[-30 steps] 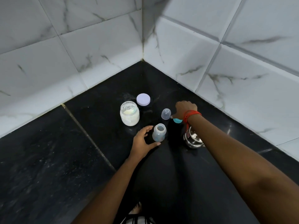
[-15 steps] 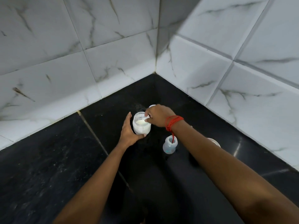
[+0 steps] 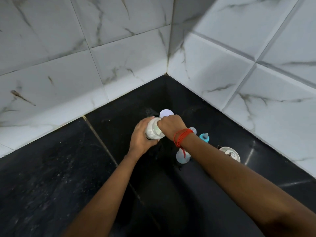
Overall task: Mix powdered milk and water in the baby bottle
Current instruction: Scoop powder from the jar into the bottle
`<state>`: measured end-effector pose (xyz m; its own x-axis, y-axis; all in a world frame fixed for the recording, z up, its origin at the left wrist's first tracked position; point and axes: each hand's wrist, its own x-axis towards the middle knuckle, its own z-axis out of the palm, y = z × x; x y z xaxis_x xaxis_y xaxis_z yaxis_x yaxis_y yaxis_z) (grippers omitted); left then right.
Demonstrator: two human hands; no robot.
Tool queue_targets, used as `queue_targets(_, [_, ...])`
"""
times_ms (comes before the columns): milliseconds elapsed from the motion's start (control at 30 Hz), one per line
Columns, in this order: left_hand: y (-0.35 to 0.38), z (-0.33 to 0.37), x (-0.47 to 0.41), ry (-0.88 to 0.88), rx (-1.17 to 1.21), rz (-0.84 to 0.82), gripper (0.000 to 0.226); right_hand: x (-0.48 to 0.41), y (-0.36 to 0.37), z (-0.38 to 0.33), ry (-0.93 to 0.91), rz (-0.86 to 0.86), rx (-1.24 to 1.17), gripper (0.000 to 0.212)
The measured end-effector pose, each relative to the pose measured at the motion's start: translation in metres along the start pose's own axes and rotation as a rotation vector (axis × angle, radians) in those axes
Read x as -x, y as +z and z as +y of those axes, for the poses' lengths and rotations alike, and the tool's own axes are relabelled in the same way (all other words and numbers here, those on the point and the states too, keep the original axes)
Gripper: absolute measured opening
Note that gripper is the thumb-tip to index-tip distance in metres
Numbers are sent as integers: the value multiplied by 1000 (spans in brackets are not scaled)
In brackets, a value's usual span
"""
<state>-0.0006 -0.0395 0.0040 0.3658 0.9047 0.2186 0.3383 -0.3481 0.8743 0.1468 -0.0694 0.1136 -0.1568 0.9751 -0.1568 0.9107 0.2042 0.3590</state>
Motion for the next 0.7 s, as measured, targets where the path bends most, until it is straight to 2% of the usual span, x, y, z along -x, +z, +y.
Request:
queue_targets(100, [1, 13, 4, 63, -39, 25, 90, 13, -2, 9, 62, 31, -56, 11])
queue_targets(167, [2, 22, 6, 77, -36, 46, 91, 23, -1, 15, 52, 93, -162, 18])
queue_targets(300, [2, 39, 9, 116, -26, 122, 91, 54, -15, 26, 147, 295, -329, 24])
queue_targets(433, [-3, 49, 11, 133, -29, 196, 91, 77, -21, 34, 137, 474, -360, 7])
queue_targets(467, [-3, 49, 12, 133, -36, 200, 92, 81, -22, 33, 113, 489, -342, 4])
queue_targets(567, [-2, 55, 15, 138, -40, 193, 91, 86, -23, 30, 51, 461, -265, 17])
queue_targets(700, [0, 64, 21, 184, -52, 186, 88, 88, -28, 24, 107, 396, -165, 27])
